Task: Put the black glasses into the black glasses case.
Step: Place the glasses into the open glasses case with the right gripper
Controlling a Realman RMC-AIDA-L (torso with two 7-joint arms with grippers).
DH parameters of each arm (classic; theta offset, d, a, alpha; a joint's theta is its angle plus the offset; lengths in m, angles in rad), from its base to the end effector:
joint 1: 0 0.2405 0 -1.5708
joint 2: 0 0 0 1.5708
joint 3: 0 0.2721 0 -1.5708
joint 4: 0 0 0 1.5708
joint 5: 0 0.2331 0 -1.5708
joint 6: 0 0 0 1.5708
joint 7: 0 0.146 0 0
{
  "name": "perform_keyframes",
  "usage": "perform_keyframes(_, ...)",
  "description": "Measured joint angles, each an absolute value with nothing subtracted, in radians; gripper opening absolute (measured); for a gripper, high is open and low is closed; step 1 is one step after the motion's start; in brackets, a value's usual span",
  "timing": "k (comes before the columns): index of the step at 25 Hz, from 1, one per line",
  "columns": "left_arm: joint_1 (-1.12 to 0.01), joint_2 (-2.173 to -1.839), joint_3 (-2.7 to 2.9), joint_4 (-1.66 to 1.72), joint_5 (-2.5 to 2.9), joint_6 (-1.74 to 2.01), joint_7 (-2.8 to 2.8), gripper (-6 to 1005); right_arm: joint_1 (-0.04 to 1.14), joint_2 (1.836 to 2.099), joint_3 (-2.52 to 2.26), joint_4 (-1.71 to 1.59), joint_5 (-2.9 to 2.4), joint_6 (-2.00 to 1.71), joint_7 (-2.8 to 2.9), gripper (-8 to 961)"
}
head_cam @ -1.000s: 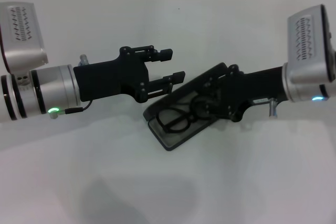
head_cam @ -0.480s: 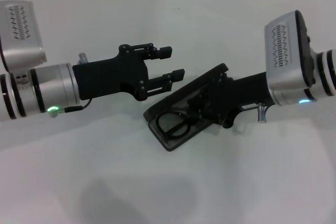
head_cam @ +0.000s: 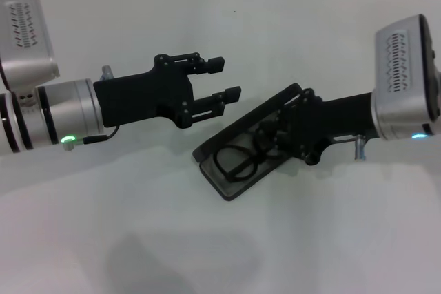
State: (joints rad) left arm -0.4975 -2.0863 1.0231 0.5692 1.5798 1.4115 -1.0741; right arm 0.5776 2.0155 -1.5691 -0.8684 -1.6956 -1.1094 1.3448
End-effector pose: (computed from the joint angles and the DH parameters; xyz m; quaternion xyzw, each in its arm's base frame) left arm -0.2596 0.3595 -0.0454 -0.9345 -0.0996 -0.2959 0.1713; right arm 0.1956 0.3868 -0.0815 -0.9899 -0.0339 0.0900 0.1045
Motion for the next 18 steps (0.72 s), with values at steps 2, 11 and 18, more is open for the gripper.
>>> perform_keyframes(2, -0.498, -2.086, 1.023, 0.573, 1.58, 1.411, -1.075, 587, 0.572, 2.014, -1.565, -0.876, -1.702, -1.11, 1.348, 151)
perform_keyframes(11, -0.5, -2.086, 1.023, 0.575, 1.58, 1.411, -1.074, 588, 0.568, 2.014, -1.554, -0.898, -1.72, -1.148, 1.353, 152)
perform_keyframes(18, -0.5, -2.086, 1.023, 0.575, 1.58, 1.411, -1.071, 588, 0.574, 2.017, -1.552, -0.9, -1.731, -1.154, 1.353, 117)
